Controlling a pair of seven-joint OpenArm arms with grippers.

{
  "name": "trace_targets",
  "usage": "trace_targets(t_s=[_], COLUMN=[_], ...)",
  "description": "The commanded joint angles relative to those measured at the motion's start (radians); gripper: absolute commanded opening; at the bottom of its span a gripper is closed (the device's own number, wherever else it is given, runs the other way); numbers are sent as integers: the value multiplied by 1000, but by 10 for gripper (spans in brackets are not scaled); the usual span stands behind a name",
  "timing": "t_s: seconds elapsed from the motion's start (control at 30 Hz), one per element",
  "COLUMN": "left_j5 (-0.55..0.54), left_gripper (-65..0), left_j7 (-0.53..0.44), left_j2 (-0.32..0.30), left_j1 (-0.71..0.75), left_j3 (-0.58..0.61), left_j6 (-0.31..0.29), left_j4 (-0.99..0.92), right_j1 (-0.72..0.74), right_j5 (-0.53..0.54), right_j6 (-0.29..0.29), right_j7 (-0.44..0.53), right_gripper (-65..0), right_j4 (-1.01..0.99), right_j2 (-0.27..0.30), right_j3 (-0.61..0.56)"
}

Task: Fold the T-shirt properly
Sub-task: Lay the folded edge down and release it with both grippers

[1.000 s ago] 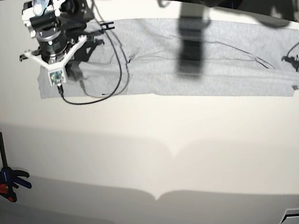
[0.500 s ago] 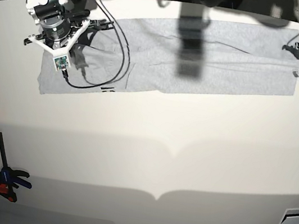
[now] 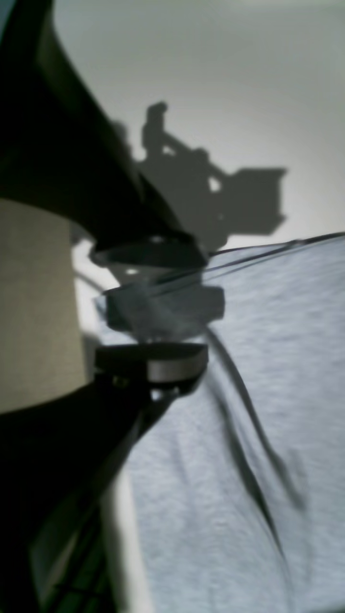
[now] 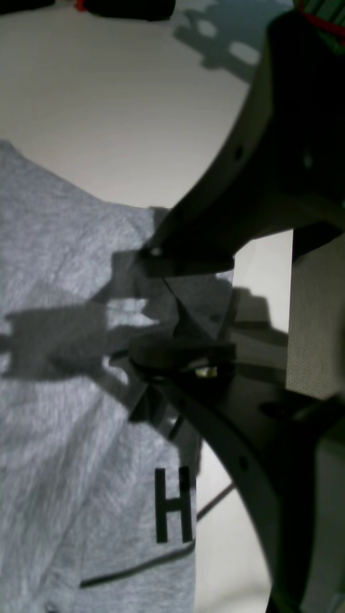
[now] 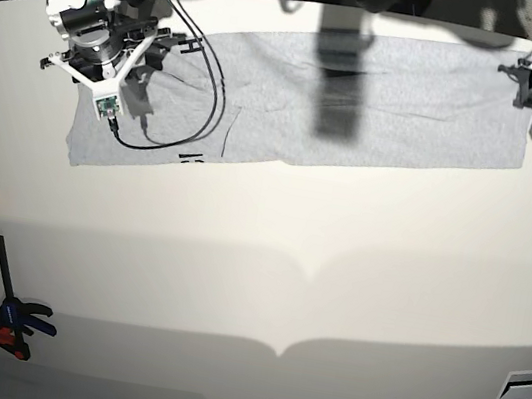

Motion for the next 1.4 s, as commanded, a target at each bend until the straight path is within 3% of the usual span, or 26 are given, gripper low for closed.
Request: trace_targets(t_s=[0.0, 0.2, 0.33, 0.43, 0.53, 0.6, 0.67, 0.77, 0.83, 0.97, 1.13, 1.37], left_j5=[-5, 32, 118, 126, 114, 95, 94, 206, 240, 192, 90, -203], left_gripper=[-404, -404, -404, -404, -404, -404, -404, -394, -334, -234, -228, -229], left_j7=[-4, -36, -125, -165, -259, -317, -307, -280, -230, -150, -184, -85], left_j2=[-15, -15, -14, -11, 27, 51, 58, 57, 45, 0, -52, -146], left_j1=[3, 3, 3, 3, 0, -3, -4, -5, -5, -5, -6, -127], left_j3=[-12, -12, -12, -12, -12, -10, -8, -12, -12, -12, -12, -12], left_j6=[4, 10, 119, 154, 145, 85, 55, 64, 70, 70, 70, 60], left_j4=[15, 15, 39, 95, 142, 144, 143, 143, 143, 143, 74, -301], right_j1=[3, 3, 3, 3, 3, 6, 5, 5, 6, 6, 5, 5], right_j5=[-25, -75, -74, -45, 51, 127, 159, 162, 162, 162, 162, 162], right_j6=[-16, -68, -101, -172, -188, -188, -187, -187, -187, -187, -187, -187], right_j7=[17, 33, 53, 110, 209, 235, 238, 237, 238, 241, 213, 233], right_gripper=[-446, -446, -446, -446, -446, -446, -446, -446, -446, -446, -433, -434], right_j4=[21, 60, 159, 231, 240, 226, 221, 222, 222, 222, 223, 285], right_j2=[9, 9, 9, 9, 8, 9, 9, 9, 9, 9, 9, 9], right_j3=[5, 5, 5, 5, 5, 5, 5, 5, 5, 5, 5, 5])
